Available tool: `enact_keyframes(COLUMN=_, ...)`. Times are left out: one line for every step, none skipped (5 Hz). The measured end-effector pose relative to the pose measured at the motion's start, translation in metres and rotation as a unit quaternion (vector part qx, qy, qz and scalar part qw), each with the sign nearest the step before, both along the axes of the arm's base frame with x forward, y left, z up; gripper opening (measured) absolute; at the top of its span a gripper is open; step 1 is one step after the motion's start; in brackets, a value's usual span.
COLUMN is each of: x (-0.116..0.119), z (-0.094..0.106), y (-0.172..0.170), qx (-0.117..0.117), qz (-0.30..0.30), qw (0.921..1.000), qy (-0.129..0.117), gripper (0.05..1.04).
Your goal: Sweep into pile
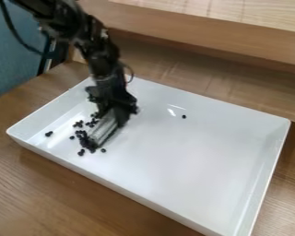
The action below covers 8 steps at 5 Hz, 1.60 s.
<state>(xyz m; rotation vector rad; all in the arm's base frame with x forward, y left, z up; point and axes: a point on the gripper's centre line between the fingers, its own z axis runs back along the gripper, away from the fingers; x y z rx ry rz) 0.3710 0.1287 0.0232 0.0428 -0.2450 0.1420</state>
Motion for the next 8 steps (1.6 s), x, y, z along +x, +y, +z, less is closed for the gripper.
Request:
enact_keyframes(x=-0.008, z=0.001, y=0.011, qx=-0.007, qz=0.045, qw=0.9989, qy=-0.009, gripper=0.399)
enact_keyframes(x=-0.013, z=0.001, y=0.015, qx=-0.003, qz=0.063, qw=0.9980, qy=-0.006, gripper=0.399)
enact_keyframes(x=-0.025, z=0.001, y=0.019, qx=-0.002, qz=0.073, qw=0.9973, qy=0.006, gripper=0.399)
enact_keyframes(x=-0.033, z=0.002, y=0.025, qx=0.005, qz=0.069, qw=0.9972, qy=0.029, gripper=0.399)
enact_keyframes(x=-0.041, z=0.003, y=0.037, qx=0.002, qz=0.081, qw=0.9962, qy=0.031, gripper=0.399)
enact_keyframes(x=-0.042, z=0.004, y=0.040, qx=-0.005, qz=0.081, qw=0.9962, qy=0.032, gripper=0.463)
enact_keyframes(x=-0.044, z=0.007, y=0.038, qx=-0.016, qz=0.069, qw=0.9964, qy=0.047, gripper=0.772)
enact_keyframes(x=-0.031, z=0.018, y=0.030, qx=-0.025, qz=0.047, qw=0.9979, qy=0.038, gripper=0.995)
